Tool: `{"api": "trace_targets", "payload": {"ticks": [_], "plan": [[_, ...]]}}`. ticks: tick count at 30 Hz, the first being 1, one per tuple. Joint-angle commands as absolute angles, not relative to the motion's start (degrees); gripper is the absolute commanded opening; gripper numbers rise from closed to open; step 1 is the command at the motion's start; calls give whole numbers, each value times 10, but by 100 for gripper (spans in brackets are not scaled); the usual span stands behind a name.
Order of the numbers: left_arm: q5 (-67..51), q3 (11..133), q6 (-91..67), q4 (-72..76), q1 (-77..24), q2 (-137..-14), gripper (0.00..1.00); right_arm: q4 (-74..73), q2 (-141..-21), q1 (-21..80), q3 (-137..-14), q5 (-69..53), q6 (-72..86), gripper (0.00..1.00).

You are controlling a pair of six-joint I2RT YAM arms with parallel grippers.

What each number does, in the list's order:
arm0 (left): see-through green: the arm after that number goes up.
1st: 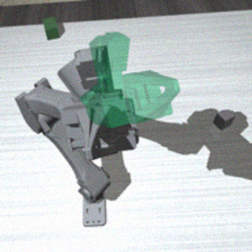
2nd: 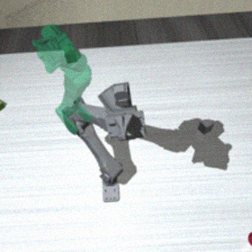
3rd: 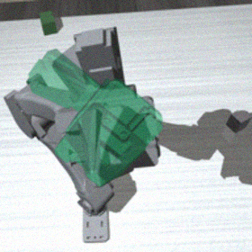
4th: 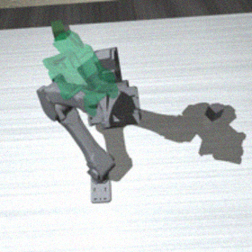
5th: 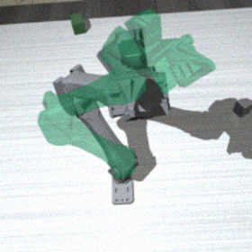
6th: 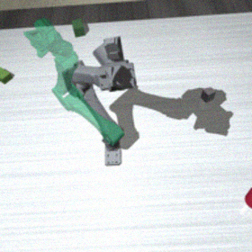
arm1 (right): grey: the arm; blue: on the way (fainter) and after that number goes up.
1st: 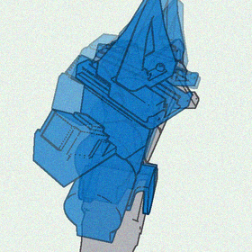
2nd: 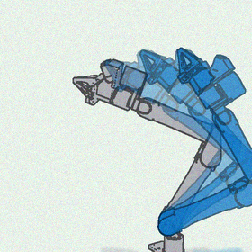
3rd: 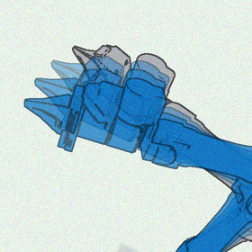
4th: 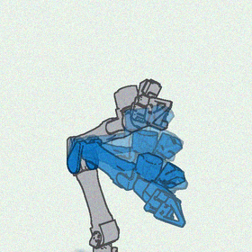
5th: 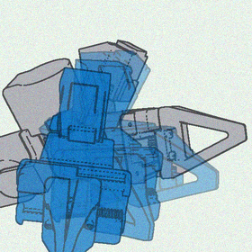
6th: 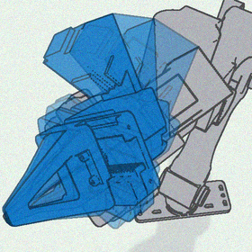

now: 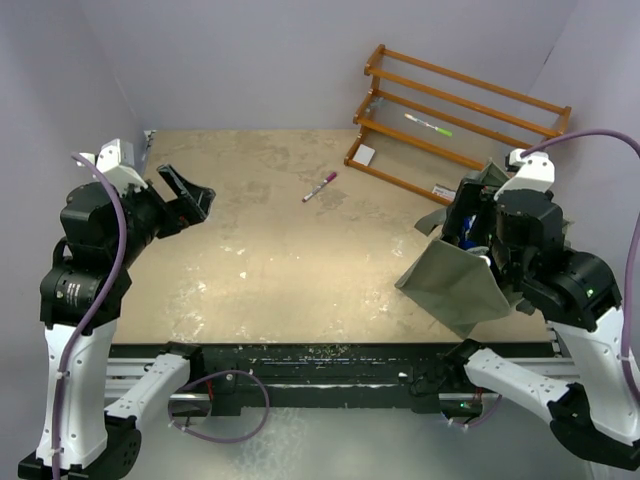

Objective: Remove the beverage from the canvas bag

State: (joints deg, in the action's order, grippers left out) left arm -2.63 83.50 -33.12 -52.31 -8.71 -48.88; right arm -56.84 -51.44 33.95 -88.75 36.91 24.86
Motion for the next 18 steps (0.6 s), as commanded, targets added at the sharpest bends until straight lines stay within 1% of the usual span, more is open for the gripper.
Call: {"api": "trace_targets", "payload": {"ticks": [1,7,12,14,16,18], "plan": [[-50,830,-362,-473,-89,-494,99,-575,-516,334,-916,379,213,100],[-70,811,-388,-461,-90,-472,99,-652,-514,333,-935,332,242,100],[-109,773,-436,-461,-90,-442,99,-643,-488,333,-876,289,250,100],[-145,761,-452,-461,-90,-435,99,-621,-500,332,-867,246,225,100],[-177,756,-459,-467,-90,-430,99,-634,-540,332,-890,203,182,100],[-190,751,-465,-477,-90,-419,99,-648,-565,332,-910,189,138,100]]}}
